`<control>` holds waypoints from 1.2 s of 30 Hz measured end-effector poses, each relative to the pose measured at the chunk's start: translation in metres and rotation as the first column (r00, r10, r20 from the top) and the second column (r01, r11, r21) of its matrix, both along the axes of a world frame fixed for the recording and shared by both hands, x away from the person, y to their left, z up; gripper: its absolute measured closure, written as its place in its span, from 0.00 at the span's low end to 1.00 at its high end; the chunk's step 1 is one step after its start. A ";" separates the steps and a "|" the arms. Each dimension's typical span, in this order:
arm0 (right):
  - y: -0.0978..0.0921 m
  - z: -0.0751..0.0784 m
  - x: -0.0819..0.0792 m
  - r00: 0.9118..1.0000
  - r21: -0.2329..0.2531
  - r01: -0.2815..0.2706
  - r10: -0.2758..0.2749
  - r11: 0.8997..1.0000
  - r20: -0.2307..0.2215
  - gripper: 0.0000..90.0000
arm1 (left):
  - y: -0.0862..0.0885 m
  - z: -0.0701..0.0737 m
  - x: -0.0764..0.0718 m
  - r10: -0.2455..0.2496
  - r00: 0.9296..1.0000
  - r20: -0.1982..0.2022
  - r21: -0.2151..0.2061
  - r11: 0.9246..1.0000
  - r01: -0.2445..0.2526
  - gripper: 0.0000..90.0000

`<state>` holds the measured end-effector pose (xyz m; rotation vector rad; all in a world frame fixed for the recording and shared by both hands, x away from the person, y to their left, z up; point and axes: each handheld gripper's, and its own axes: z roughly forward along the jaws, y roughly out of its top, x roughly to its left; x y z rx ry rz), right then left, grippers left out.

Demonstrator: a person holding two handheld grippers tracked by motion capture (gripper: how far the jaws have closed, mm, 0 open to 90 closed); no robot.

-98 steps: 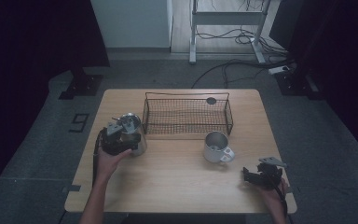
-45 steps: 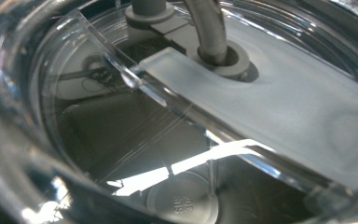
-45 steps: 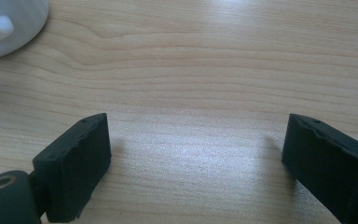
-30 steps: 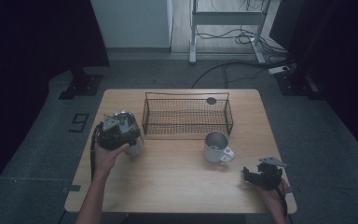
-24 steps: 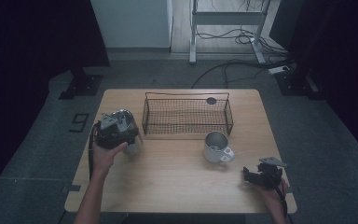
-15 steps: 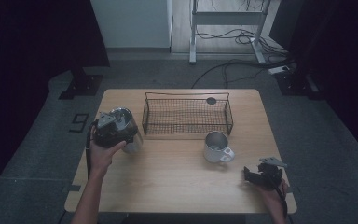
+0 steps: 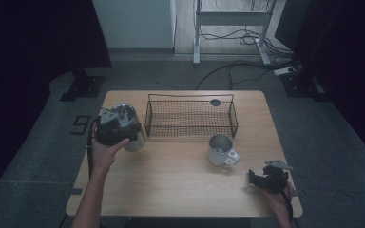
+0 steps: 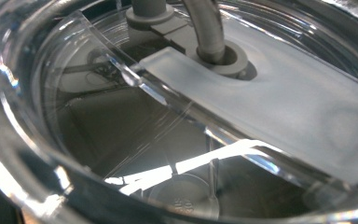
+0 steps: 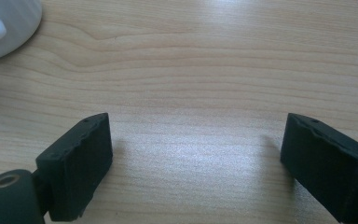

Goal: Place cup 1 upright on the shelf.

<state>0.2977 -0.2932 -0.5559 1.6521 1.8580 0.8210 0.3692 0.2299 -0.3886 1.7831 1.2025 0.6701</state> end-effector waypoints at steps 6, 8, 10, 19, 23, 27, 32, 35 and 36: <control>0.000 0.000 0.000 1.000 -0.001 0.005 -0.005 1.000 0.000 0.09 | 0.000 0.006 0.003 -0.001 1.000 0.006 -0.008 1.000 0.001 0.04; 0.000 0.000 0.000 1.000 -0.001 0.007 -0.007 1.000 0.000 0.09 | 0.000 0.006 0.005 0.000 1.000 0.004 -0.013 1.000 0.000 0.04; 0.000 0.000 0.000 1.000 0.000 0.011 -0.011 1.000 0.001 0.09 | -0.001 0.006 0.006 0.002 1.000 0.003 -0.015 1.000 -0.001 0.04; 0.000 0.000 0.000 1.000 -0.001 0.011 -0.011 1.000 0.001 0.10 | -0.002 0.006 0.011 0.007 1.000 -0.010 -0.021 1.000 -0.007 0.04; 0.000 0.000 0.000 1.000 0.001 0.012 -0.012 1.000 0.002 0.10 | -0.005 0.006 0.016 -0.002 1.000 -0.017 -0.012 1.000 0.002 0.04; -0.001 0.000 0.000 1.000 0.001 0.013 -0.013 1.000 0.004 0.10 | -0.007 0.007 0.020 -0.008 1.000 -0.014 -0.022 1.000 0.008 0.04; -0.001 0.000 -0.001 1.000 0.000 0.013 -0.013 1.000 0.005 0.11 | -0.011 0.007 0.026 -0.010 1.000 -0.017 -0.025 1.000 0.009 0.04; -0.001 0.000 -0.001 1.000 0.000 0.013 -0.013 1.000 0.006 0.11 | -0.013 0.010 0.029 -0.015 1.000 -0.016 -0.047 0.999 0.014 0.04; -0.001 0.000 -0.001 1.000 0.000 0.013 -0.013 1.000 0.006 0.11 | -0.013 0.010 0.029 -0.015 1.000 -0.016 -0.047 0.999 0.014 0.04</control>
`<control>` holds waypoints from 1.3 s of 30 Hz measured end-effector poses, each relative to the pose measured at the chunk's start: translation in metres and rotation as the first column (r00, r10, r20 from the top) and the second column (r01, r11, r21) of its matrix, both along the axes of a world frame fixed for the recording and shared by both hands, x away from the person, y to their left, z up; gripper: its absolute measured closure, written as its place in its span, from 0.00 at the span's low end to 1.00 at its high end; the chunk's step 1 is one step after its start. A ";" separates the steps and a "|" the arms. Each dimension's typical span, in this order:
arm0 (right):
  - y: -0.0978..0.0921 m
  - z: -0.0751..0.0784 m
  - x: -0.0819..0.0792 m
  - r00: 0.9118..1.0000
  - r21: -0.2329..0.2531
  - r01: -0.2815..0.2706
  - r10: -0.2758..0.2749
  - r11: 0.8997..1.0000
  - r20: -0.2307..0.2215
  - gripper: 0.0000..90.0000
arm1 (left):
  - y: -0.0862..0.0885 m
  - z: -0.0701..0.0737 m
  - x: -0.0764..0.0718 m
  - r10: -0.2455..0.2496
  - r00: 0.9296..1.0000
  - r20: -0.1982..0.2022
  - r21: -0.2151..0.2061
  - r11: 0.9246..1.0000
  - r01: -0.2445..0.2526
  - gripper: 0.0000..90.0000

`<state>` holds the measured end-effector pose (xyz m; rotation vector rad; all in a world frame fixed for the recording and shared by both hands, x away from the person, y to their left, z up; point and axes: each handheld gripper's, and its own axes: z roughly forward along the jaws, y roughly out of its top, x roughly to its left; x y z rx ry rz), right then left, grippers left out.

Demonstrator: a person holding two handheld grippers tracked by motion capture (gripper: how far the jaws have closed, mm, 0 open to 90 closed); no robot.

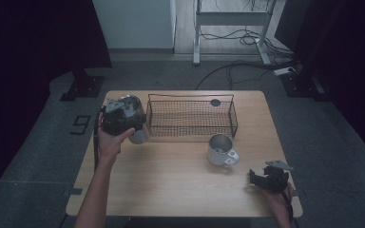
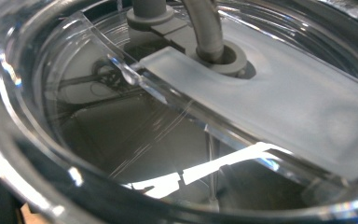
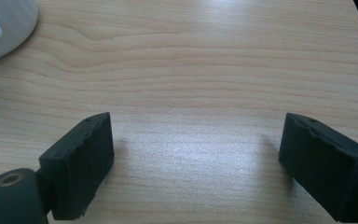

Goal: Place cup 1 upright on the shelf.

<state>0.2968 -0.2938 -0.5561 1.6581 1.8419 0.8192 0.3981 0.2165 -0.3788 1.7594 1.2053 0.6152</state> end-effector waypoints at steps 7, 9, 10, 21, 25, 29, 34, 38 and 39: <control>0.000 0.000 0.000 1.000 0.000 -0.002 0.002 1.000 -0.001 0.11 | -0.004 0.008 0.005 -0.001 1.000 0.008 0.010 1.000 0.001 0.04; 0.000 0.000 0.000 1.000 -0.001 -0.006 0.006 1.000 0.001 0.12 | -0.004 0.008 0.005 -0.001 1.000 0.010 0.008 1.000 0.001 0.04; 0.000 0.000 0.000 1.000 -0.001 -0.006 0.006 1.000 0.001 0.12 | -0.005 0.009 0.006 -0.001 1.000 0.011 0.009 1.000 0.001 0.04; 0.000 0.000 -0.001 1.000 0.001 -0.008 0.008 1.000 0.004 0.13 | -0.015 0.009 0.016 -0.011 1.000 0.008 0.018 1.000 0.011 0.04; 0.000 0.000 -0.001 1.000 0.001 -0.010 0.010 1.000 0.004 0.13 | -0.020 0.009 0.020 -0.016 1.000 0.003 0.024 1.000 0.016 0.04; 0.000 0.000 -0.001 1.000 0.001 -0.012 0.012 1.000 0.004 0.13 | -0.022 0.009 0.023 -0.023 1.000 -0.001 0.021 1.000 0.023 0.04; 0.000 0.000 -0.001 1.000 0.001 -0.013 0.013 1.000 0.004 0.13 | -0.023 0.011 0.026 -0.020 1.000 -0.003 0.015 1.000 0.020 0.04; 0.000 0.000 -0.001 1.000 0.001 -0.014 0.014 1.000 0.004 0.13 | -0.025 0.012 0.028 -0.022 1.000 -0.004 0.022 1.000 0.022 0.04; 0.001 0.000 -0.001 1.000 0.001 -0.013 0.013 1.000 0.004 0.13 | -0.025 0.012 0.029 -0.023 1.000 -0.005 0.022 0.999 0.023 0.04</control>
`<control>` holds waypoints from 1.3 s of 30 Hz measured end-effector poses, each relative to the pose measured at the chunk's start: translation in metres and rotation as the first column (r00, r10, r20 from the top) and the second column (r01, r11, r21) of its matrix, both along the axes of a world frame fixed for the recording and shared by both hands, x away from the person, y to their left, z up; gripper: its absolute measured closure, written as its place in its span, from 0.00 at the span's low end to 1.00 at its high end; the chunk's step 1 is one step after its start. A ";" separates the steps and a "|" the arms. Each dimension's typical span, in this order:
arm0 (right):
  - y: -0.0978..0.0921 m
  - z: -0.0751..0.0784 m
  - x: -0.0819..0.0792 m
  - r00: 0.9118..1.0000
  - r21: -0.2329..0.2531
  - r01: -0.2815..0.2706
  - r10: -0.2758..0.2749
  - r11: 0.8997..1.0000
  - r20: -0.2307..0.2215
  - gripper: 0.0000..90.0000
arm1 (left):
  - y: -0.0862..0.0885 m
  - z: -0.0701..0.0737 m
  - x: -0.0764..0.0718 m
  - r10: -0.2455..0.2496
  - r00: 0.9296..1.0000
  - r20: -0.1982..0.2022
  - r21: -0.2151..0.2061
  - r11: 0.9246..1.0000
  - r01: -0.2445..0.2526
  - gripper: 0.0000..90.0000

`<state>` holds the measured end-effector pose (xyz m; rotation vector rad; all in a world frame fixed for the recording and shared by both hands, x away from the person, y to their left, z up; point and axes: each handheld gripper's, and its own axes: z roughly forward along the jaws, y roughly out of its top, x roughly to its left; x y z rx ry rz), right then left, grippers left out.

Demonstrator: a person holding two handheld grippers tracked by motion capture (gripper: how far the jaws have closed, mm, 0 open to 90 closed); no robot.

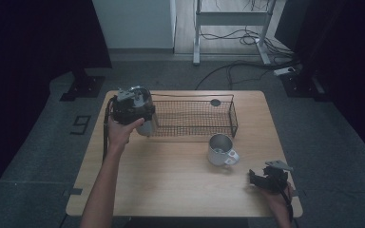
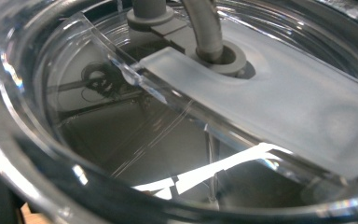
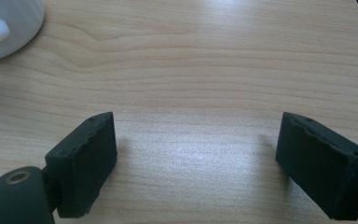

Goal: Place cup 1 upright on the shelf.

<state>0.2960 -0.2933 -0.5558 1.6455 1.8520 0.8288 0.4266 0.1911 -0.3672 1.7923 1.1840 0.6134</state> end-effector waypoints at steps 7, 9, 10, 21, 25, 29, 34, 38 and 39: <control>0.000 0.000 0.000 1.000 0.000 0.000 0.000 1.000 0.000 0.13 | -0.007 0.001 0.007 -0.006 1.000 -0.004 0.012 1.000 0.006 0.04; 0.000 0.000 0.000 1.000 0.000 0.000 0.000 1.000 0.000 0.13 | -0.008 0.002 0.008 -0.005 1.000 -0.003 0.008 1.000 0.005 0.04; 0.000 0.000 0.000 1.000 0.000 0.000 0.000 1.000 0.000 0.13 | -0.009 0.003 0.010 -0.003 1.000 -0.003 0.000 1.000 0.003 0.04; 0.000 0.000 0.000 1.000 0.000 0.000 0.000 1.000 0.000 0.13 | -0.021 0.004 0.016 -0.012 1.000 -0.004 0.007 1.000 0.012 0.04; 0.000 0.000 0.000 1.000 0.000 0.000 0.000 1.000 0.000 0.13 | -0.026 0.006 0.017 -0.019 1.000 -0.002 0.008 1.000 0.019 0.04; 0.000 0.000 0.000 1.000 0.001 0.000 0.000 1.000 -0.001 0.13 | -0.029 0.006 0.020 -0.018 1.000 -0.006 0.012 1.000 0.018 0.04; 0.000 0.000 0.001 1.000 0.001 -0.001 0.001 1.000 -0.001 0.13 | -0.033 0.010 0.023 -0.022 1.000 0.000 -0.009 1.000 0.022 0.04; 0.000 0.000 0.001 1.000 0.001 -0.001 0.001 1.000 -0.001 0.13 | -0.036 0.013 0.025 -0.023 1.000 0.002 0.000 1.000 0.023 0.04; 0.000 0.000 0.001 1.000 0.001 -0.001 0.001 1.000 -0.001 0.13 | -0.036 0.013 0.025 -0.023 1.000 0.002 0.000 1.000 0.023 0.04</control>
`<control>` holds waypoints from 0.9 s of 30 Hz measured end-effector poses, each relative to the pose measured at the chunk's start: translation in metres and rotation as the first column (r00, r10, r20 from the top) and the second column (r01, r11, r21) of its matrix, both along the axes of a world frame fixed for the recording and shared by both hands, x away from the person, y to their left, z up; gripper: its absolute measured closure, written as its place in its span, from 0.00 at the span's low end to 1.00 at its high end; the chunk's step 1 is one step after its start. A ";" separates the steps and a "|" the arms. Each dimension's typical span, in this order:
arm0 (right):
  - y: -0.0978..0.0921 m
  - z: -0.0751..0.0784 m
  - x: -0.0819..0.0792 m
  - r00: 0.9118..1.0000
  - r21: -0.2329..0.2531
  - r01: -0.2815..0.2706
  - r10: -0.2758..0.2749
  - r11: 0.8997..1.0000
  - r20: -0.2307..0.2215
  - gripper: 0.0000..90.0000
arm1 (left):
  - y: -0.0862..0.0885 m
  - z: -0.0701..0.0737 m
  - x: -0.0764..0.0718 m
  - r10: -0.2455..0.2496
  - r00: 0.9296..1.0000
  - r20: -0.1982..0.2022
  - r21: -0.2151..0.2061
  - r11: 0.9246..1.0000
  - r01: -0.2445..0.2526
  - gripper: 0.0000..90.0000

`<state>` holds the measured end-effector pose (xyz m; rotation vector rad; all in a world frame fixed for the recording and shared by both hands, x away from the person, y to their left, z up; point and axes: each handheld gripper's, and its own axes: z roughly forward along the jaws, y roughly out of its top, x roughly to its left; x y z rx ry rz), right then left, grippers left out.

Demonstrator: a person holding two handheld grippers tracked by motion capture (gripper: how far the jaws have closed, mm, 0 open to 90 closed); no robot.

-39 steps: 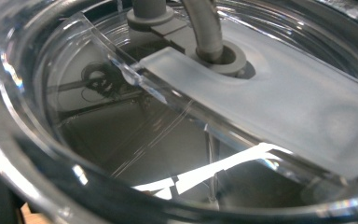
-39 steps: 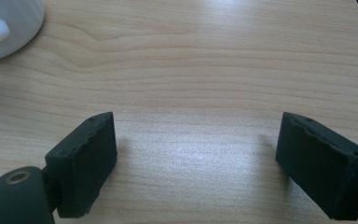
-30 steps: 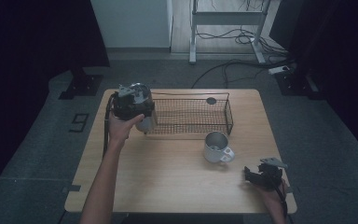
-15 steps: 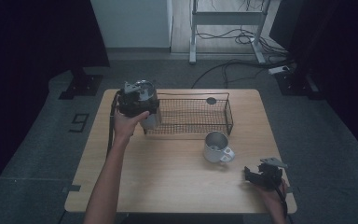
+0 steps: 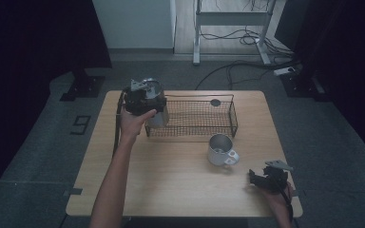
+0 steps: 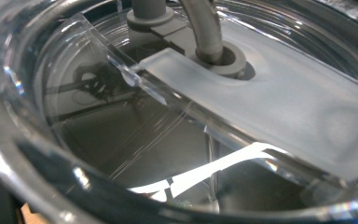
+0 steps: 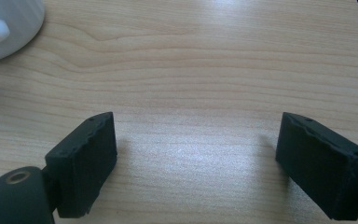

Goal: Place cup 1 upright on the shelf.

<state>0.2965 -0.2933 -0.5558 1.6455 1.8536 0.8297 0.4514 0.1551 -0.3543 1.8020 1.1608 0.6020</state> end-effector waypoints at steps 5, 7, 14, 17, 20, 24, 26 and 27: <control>0.000 0.000 0.000 1.000 0.000 -0.001 0.001 1.000 0.000 0.13 | -0.001 0.002 0.002 0.005 1.000 -0.006 -0.012 1.000 -0.005 0.04; 0.000 0.000 0.000 1.000 -0.001 -0.001 0.001 1.000 0.000 0.13 | -0.001 0.002 0.003 0.006 1.000 -0.007 -0.011 1.000 -0.006 0.04; 0.000 0.000 0.000 1.000 -0.001 0.000 0.000 1.000 0.000 0.13 | -0.006 0.007 0.007 0.003 1.000 -0.002 0.004 1.000 -0.003 0.04; 0.000 0.000 0.001 1.000 -0.002 -0.002 0.002 1.000 0.001 0.13 | -0.009 0.007 0.009 -0.002 1.000 0.003 -0.008 1.000 0.002 0.04; 0.000 0.000 0.001 1.000 -0.002 -0.002 0.002 1.000 0.001 0.13 | -0.011 0.007 0.011 -0.007 1.000 0.006 -0.004 1.000 0.007 0.04; 0.000 0.000 0.001 1.000 -0.002 -0.001 0.001 1.000 0.001 0.13 | -0.013 0.005 0.015 -0.012 1.000 0.001 -0.003 1.000 0.012 0.04; 0.000 0.000 0.001 1.000 -0.002 -0.001 0.001 1.000 0.001 0.13 | -0.015 0.003 0.018 -0.012 1.000 0.000 0.003 1.000 0.012 0.04; 0.000 0.000 0.001 1.000 -0.002 -0.001 0.001 1.000 0.001 0.13 | -0.015 0.003 0.020 -0.012 1.000 0.000 0.002 1.000 0.012 0.04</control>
